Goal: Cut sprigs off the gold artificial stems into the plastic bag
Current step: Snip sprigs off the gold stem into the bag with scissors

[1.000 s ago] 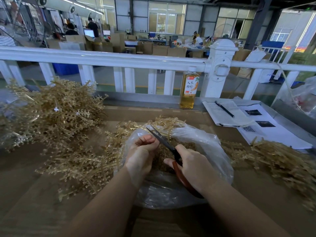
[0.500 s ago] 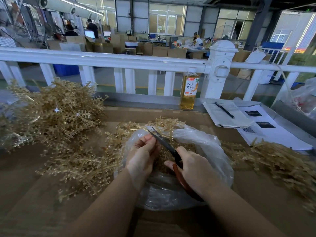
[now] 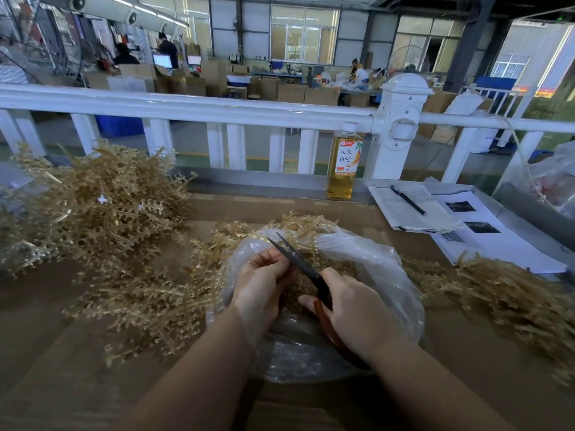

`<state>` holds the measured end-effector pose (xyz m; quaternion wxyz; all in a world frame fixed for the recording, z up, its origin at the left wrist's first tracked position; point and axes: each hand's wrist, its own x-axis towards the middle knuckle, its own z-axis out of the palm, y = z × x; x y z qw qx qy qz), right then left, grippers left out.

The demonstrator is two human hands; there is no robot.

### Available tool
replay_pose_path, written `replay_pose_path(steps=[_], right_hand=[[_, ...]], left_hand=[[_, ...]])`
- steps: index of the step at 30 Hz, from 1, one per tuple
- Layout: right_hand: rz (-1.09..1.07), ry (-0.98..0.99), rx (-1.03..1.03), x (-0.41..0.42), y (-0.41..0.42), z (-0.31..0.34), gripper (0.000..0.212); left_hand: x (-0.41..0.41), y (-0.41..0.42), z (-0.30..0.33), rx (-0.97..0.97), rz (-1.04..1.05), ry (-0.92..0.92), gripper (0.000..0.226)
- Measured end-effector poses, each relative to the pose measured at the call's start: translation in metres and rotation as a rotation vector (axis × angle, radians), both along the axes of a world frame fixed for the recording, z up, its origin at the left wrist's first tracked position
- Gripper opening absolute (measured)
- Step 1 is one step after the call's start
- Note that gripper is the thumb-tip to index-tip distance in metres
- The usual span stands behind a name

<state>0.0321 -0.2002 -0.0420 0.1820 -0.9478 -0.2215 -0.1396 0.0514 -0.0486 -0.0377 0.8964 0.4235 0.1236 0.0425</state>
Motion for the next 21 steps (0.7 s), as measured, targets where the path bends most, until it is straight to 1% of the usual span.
replay_pose_path(steps=[9,16,21], right_hand=[[-0.009,0.039,0.011,0.0012,0.0014,0.0023,0.037],[-0.032,-0.012,-0.046,0.0026,-0.0022,-0.0004,0.038],[-0.021,0.012,-0.004,0.0030,-0.0042,-0.0002,0.039]], left_hand=[[-0.0018,0.0003,-0.0013,0.034,-0.027,-0.023,0.022],[-0.0015,-0.0024,-0.0031,0.066,-0.001,-0.062,0.024],[-0.0025,-0.0049,-0.0018,0.108,0.007,-0.082,0.025]])
